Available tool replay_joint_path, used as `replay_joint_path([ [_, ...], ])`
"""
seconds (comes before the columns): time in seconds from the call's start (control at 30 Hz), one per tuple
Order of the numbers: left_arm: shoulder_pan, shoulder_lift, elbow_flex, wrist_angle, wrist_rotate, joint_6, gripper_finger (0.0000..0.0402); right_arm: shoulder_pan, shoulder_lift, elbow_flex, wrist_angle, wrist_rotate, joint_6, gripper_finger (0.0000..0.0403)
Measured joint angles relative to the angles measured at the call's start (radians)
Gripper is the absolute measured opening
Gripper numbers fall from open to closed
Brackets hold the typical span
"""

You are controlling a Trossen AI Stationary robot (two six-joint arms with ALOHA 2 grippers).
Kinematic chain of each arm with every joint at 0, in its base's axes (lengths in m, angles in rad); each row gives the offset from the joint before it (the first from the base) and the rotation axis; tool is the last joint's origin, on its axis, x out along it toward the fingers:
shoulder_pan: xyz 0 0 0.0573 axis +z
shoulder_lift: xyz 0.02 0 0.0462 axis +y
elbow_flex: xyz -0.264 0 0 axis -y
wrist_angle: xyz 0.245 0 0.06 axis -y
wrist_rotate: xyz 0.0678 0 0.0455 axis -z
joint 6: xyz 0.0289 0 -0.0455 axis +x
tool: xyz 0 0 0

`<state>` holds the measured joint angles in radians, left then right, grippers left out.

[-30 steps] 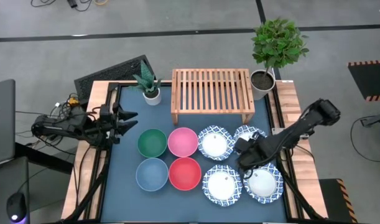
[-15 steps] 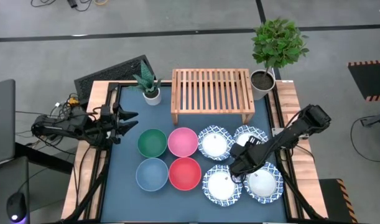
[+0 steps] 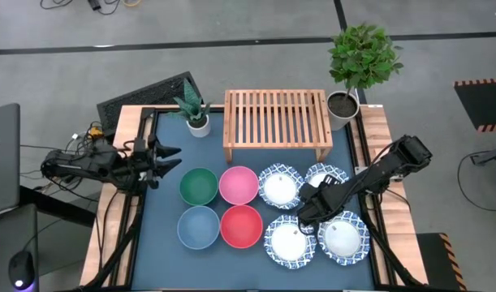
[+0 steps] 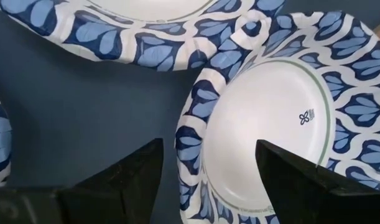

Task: Place and stack bowls onto a shelf
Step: Put the white patterned bowl on the shelf

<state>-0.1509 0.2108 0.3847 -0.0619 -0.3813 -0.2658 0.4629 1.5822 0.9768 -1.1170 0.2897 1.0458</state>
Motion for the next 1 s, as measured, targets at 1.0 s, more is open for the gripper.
replay_joint_path([
  [1.0, 0.000, 0.001, -0.001, -0.115, -0.102, -0.049, 0.0193, -0.027, 0.000, 0.000, -0.008, -0.001, -0.037, 0.0283],
])
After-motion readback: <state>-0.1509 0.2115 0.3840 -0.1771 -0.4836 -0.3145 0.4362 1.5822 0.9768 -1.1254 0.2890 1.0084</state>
